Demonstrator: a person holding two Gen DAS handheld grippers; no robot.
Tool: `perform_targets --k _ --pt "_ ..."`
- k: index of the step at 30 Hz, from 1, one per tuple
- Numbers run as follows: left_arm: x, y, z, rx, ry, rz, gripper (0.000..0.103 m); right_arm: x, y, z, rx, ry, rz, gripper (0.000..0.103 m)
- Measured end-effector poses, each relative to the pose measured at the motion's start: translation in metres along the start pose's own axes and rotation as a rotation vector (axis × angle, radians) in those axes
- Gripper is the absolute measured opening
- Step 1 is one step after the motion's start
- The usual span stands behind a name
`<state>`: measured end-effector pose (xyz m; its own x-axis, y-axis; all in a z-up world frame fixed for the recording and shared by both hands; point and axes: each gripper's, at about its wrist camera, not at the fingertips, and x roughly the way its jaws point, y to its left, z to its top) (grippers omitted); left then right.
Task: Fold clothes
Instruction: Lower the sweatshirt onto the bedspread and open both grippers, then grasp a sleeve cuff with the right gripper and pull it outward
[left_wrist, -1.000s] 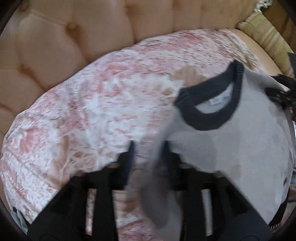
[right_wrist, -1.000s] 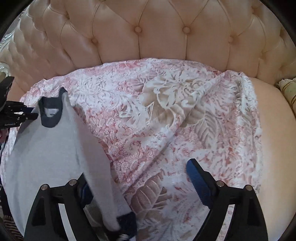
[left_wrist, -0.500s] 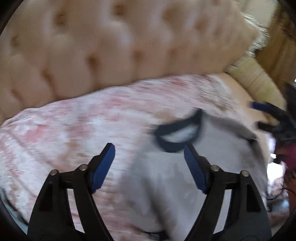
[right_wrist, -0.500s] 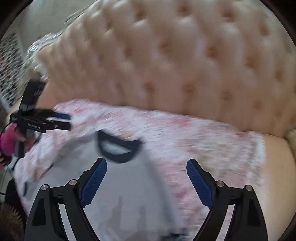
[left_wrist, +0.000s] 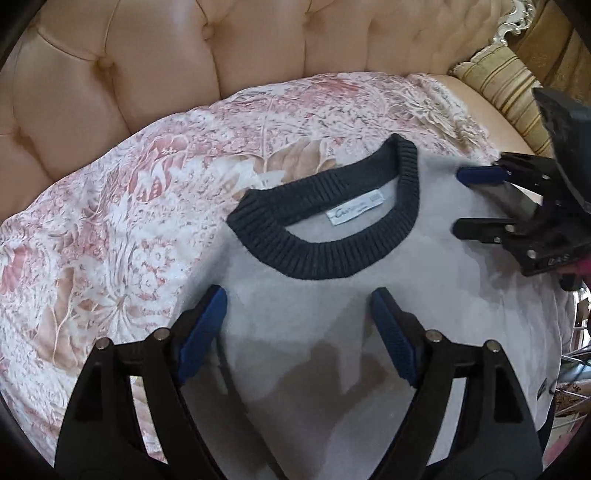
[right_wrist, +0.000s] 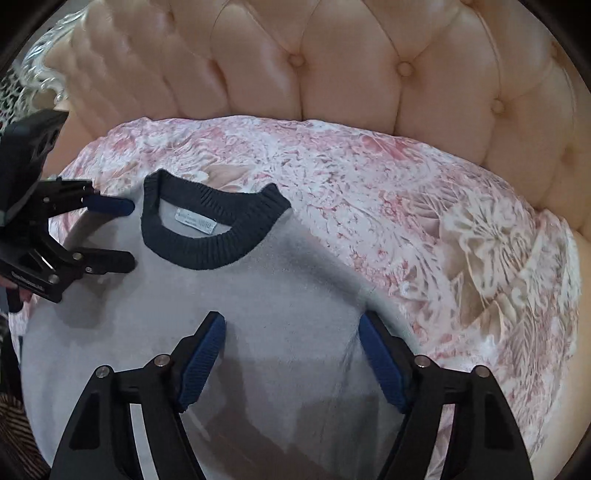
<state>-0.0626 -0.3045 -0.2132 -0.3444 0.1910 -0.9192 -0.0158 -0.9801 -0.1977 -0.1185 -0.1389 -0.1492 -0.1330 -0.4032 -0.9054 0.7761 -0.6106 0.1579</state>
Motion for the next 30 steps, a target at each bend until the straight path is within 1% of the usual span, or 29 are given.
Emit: perform_targets --k 1,3,5,8,9,11,13,15,16,19,22,23,26,28,30 --pt "0.001 -0.001 0.000 0.006 0.002 0.007 0.086 0.001 -0.001 0.001 -0.001 -0.001 0.003 0.077" --pt "0.006 -0.004 0.002 0.016 0.014 0.014 0.092 0.002 -0.005 0.002 0.018 -0.007 0.023 0.078" --pt "0.008 -0.007 0.005 0.021 0.032 0.025 0.097 0.002 -0.010 -0.001 0.044 -0.012 0.062 0.079" --pt "0.009 -0.010 0.012 0.007 0.074 0.032 0.099 -0.005 -0.023 0.002 0.144 0.000 0.142 0.079" --pt "0.008 -0.010 0.014 -0.005 0.086 0.030 0.099 -0.012 -0.028 0.003 0.196 0.002 0.162 0.079" --pt "-0.006 -0.012 0.014 -0.022 0.068 0.031 0.099 -0.027 -0.024 0.004 0.212 -0.035 0.162 0.079" --pt "-0.024 -0.017 0.011 -0.028 0.036 0.034 0.099 -0.056 -0.015 0.002 0.197 -0.110 0.181 0.079" --pt "-0.044 -0.028 0.003 -0.016 -0.004 0.030 0.099 -0.085 -0.003 -0.007 0.171 -0.148 0.153 0.079" --pt "-0.053 -0.035 -0.002 -0.013 -0.022 0.016 0.099 -0.093 0.003 -0.011 0.158 -0.148 0.140 0.079" --pt "-0.070 -0.067 -0.026 0.006 -0.044 -0.039 0.099 -0.127 0.026 -0.046 0.103 -0.155 0.122 0.079" --pt "-0.075 -0.105 -0.058 0.040 -0.044 -0.081 0.099 -0.165 0.050 -0.104 0.051 -0.161 -0.026 0.079" --pt "-0.074 -0.118 -0.068 0.057 -0.041 -0.083 0.099 -0.171 0.050 -0.118 0.049 -0.157 -0.061 0.079" --pt "-0.065 -0.156 -0.097 0.108 -0.025 -0.059 0.099 -0.194 0.046 -0.186 0.107 -0.132 -0.193 0.079" --pt "-0.058 -0.178 -0.114 0.141 -0.013 -0.027 0.099 -0.199 0.041 -0.227 0.171 -0.122 -0.235 0.079" --pt "-0.054 -0.194 -0.127 0.175 -0.008 0.030 0.099 -0.199 0.038 -0.263 0.221 -0.103 -0.273 0.079"
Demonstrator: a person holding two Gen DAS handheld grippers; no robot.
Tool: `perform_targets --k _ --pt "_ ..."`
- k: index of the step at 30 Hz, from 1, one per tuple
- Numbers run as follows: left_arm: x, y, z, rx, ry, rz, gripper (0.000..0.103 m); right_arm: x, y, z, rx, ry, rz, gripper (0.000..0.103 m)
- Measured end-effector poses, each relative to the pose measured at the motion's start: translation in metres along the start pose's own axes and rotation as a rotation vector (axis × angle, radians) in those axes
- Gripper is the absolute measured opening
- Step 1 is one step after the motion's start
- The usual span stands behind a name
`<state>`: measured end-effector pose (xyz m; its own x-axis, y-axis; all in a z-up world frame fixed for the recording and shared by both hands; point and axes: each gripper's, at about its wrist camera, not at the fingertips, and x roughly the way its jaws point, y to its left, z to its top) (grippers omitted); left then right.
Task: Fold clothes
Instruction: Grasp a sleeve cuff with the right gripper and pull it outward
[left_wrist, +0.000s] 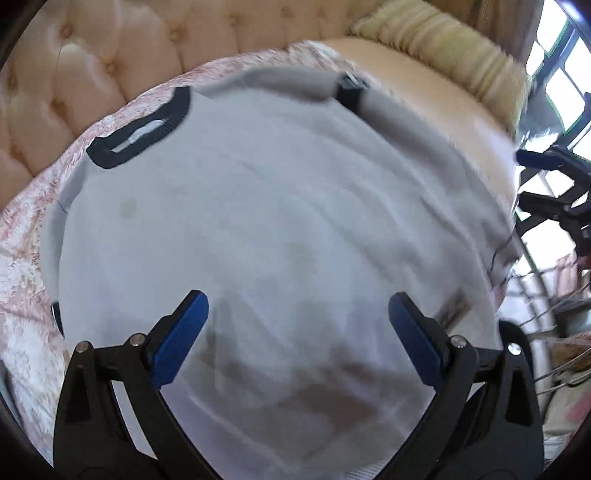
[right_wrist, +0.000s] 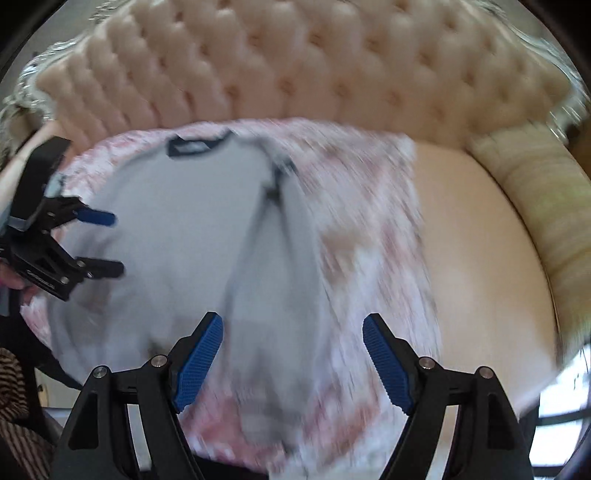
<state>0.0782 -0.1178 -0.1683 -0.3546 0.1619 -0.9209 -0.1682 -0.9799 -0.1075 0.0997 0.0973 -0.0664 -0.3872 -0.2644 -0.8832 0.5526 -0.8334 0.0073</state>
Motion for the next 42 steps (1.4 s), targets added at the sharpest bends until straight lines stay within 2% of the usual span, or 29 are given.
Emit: perform_targets --k 3,5,6,7,8,11,14,16,21,23,24,26,29,32,37,42 --pt "0.001 -0.016 -0.012 0.024 0.009 0.064 0.099 -0.005 -0.009 -0.033 0.068 -0.014 -0.007 0.079" --pt "0.009 -0.019 -0.020 0.011 0.046 0.074 0.099 -0.006 -0.012 -0.052 0.107 -0.031 0.004 0.075" --pt "0.014 -0.018 -0.023 0.000 0.062 0.074 0.099 -0.004 -0.014 -0.059 0.116 -0.035 -0.002 0.066" --pt "0.017 -0.016 -0.025 -0.008 0.068 0.077 0.102 -0.001 -0.014 -0.066 0.138 -0.042 0.002 0.061" --pt "0.019 -0.015 -0.027 -0.009 0.059 0.079 0.103 0.000 -0.016 -0.070 0.162 -0.055 0.012 0.054" --pt "0.020 -0.015 -0.025 -0.008 0.067 0.090 0.103 0.008 -0.020 -0.080 0.235 -0.077 0.048 0.053" --pt "0.023 -0.014 -0.018 -0.019 0.110 0.097 0.103 0.012 -0.021 -0.088 0.276 -0.101 0.097 0.050" --pt "0.025 -0.014 -0.015 -0.022 0.133 0.102 0.103 0.012 -0.019 -0.092 0.293 -0.118 0.118 0.041" --pt "0.025 -0.012 -0.013 -0.025 0.130 0.104 0.103 0.017 -0.017 -0.089 0.309 -0.133 0.143 0.039" --pt "0.025 -0.011 -0.013 -0.025 0.124 0.105 0.103 0.022 -0.019 -0.089 0.318 -0.122 0.151 0.025" --pt "0.025 -0.011 -0.013 -0.025 0.122 0.105 0.103 0.026 -0.020 -0.090 0.327 -0.112 0.152 0.007" --pt "0.024 -0.010 -0.013 -0.024 0.118 0.104 0.103 0.023 -0.022 -0.092 0.337 -0.128 0.151 0.007" --pt "0.025 -0.008 -0.013 -0.024 0.114 0.104 0.103 0.009 -0.016 -0.085 0.274 -0.129 0.133 0.007" --pt "0.025 -0.007 -0.011 -0.029 0.116 0.107 0.103 0.005 -0.003 -0.073 0.160 -0.088 0.067 0.006" --pt "0.025 -0.004 -0.010 -0.024 0.109 0.099 0.103 -0.022 0.009 -0.053 -0.005 -0.090 -0.070 0.006" --pt "0.025 -0.001 -0.007 -0.026 0.113 0.097 0.103 -0.042 -0.004 -0.023 -0.107 -0.096 -0.196 0.006"
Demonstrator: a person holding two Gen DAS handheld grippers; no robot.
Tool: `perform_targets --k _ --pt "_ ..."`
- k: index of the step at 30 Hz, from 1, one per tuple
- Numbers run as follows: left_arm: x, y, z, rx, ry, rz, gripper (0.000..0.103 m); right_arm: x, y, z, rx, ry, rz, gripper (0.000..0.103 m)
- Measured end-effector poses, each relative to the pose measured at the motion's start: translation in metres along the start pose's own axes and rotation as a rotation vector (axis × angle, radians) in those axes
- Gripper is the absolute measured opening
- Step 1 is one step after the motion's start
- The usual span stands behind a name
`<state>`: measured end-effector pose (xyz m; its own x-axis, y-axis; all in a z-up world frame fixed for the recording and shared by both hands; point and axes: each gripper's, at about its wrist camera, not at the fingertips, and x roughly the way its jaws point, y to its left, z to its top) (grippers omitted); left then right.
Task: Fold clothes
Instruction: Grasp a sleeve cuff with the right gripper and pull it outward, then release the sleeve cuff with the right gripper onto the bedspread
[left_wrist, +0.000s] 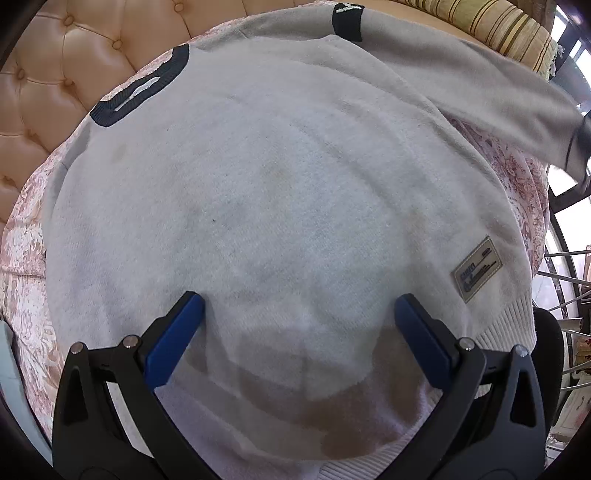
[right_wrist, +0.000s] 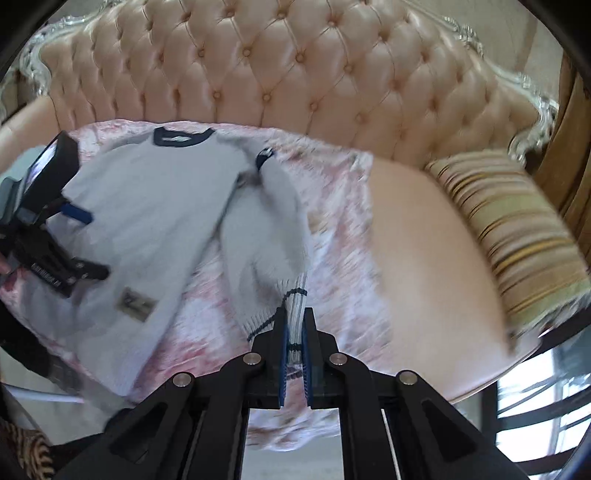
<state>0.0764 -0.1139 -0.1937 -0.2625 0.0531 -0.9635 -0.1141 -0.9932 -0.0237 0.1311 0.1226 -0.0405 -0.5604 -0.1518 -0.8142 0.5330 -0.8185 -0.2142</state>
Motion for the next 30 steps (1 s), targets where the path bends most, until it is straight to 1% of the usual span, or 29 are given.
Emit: perform_targets --k 3,6,9,13,16,19,21,26,28,29,30 --pt "0.000 0.002 -0.001 0.000 -0.012 -0.003 0.103 -0.003 -0.024 0.020 -0.020 -0.005 -0.070 0.006" --pt "-0.011 -0.005 -0.002 -0.004 -0.026 -0.001 0.103 -0.003 -0.055 0.044 -0.016 -0.020 -0.122 0.006" --pt "-0.012 -0.004 -0.001 -0.005 -0.032 -0.002 0.103 0.005 -0.080 0.069 -0.042 -0.019 -0.167 0.006" --pt "-0.014 -0.004 -0.001 -0.003 -0.046 -0.003 0.103 0.027 -0.108 0.096 -0.078 -0.001 -0.208 0.006" --pt "-0.015 -0.004 -0.002 -0.002 -0.068 -0.003 0.103 0.049 -0.127 0.109 -0.079 0.021 -0.213 0.006" --pt "-0.017 -0.003 -0.003 -0.001 -0.090 -0.004 0.103 0.080 -0.144 0.110 -0.058 0.076 -0.181 0.006" --pt "-0.018 -0.003 -0.003 -0.001 -0.102 -0.005 0.103 0.098 -0.149 0.102 -0.038 0.113 -0.158 0.006" --pt "-0.020 -0.002 -0.001 0.001 -0.114 -0.006 0.103 0.165 -0.163 0.057 0.062 0.237 -0.079 0.006" --pt "-0.020 -0.002 0.000 0.002 -0.111 -0.007 0.103 0.186 -0.167 0.039 0.127 0.280 -0.040 0.007" --pt "-0.020 -0.002 0.001 0.003 -0.107 -0.008 0.103 0.184 -0.171 0.036 0.173 0.233 -0.030 0.007" --pt "-0.020 -0.002 0.002 0.004 -0.103 -0.008 0.103 0.182 -0.176 0.035 0.223 0.220 -0.014 0.007"
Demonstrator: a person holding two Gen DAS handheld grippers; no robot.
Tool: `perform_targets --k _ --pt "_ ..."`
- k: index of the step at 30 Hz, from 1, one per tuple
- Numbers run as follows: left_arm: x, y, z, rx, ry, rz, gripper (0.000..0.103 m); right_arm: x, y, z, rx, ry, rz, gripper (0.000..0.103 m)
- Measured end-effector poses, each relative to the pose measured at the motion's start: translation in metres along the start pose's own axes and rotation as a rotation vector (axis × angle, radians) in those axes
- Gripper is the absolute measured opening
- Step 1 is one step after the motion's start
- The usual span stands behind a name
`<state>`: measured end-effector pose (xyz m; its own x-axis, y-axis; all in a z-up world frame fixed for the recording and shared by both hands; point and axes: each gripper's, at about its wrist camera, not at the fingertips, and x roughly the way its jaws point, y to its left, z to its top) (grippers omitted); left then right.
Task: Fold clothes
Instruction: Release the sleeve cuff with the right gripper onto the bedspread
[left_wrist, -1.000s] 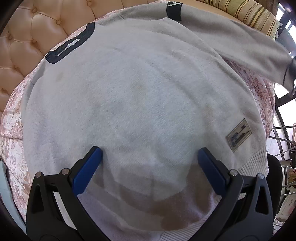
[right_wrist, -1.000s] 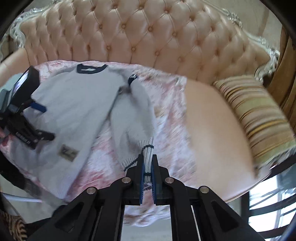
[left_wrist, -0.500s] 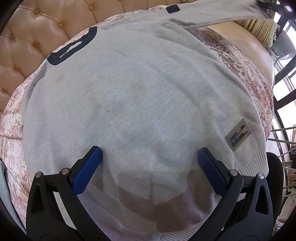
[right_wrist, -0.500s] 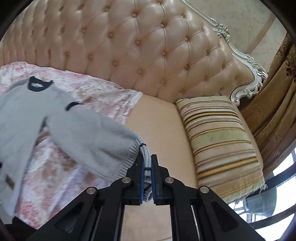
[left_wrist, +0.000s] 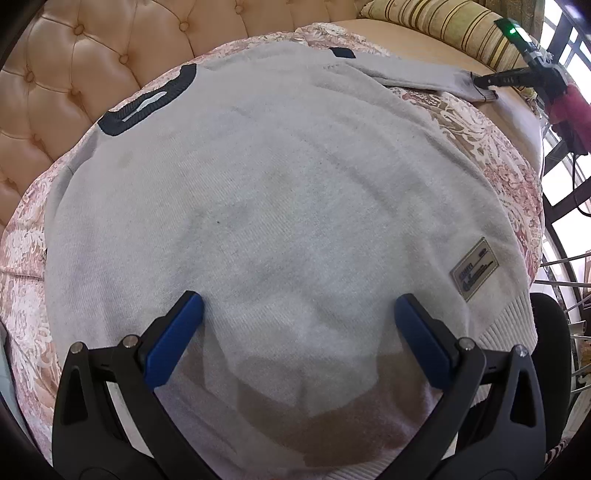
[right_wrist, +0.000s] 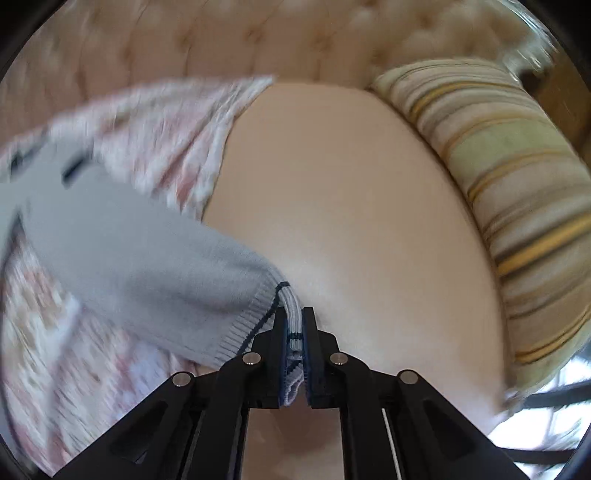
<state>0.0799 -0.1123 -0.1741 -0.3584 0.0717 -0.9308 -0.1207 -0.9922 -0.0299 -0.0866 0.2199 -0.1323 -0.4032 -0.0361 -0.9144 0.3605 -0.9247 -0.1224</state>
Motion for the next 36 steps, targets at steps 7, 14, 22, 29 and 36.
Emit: perform_targets --k 7,14,22,29,36 --pt "-0.002 0.002 0.006 -0.001 0.001 -0.003 0.103 -0.012 -0.015 -0.009 0.122 0.046 0.047 0.068" --pt "-0.004 0.001 0.005 -0.003 -0.011 -0.001 0.103 -0.081 -0.022 -0.036 0.206 -0.203 0.029 0.075" --pt "0.003 -0.002 0.002 -0.008 0.009 0.004 0.103 -0.027 0.034 -0.013 0.145 -0.099 0.122 0.074" --pt "0.004 -0.003 0.005 -0.010 0.027 0.002 0.103 -0.037 0.038 -0.019 0.307 -0.091 0.103 0.074" --pt "-0.009 0.005 -0.005 -0.046 -0.033 -0.050 0.103 -0.130 0.230 0.006 -0.136 -0.282 0.228 0.076"
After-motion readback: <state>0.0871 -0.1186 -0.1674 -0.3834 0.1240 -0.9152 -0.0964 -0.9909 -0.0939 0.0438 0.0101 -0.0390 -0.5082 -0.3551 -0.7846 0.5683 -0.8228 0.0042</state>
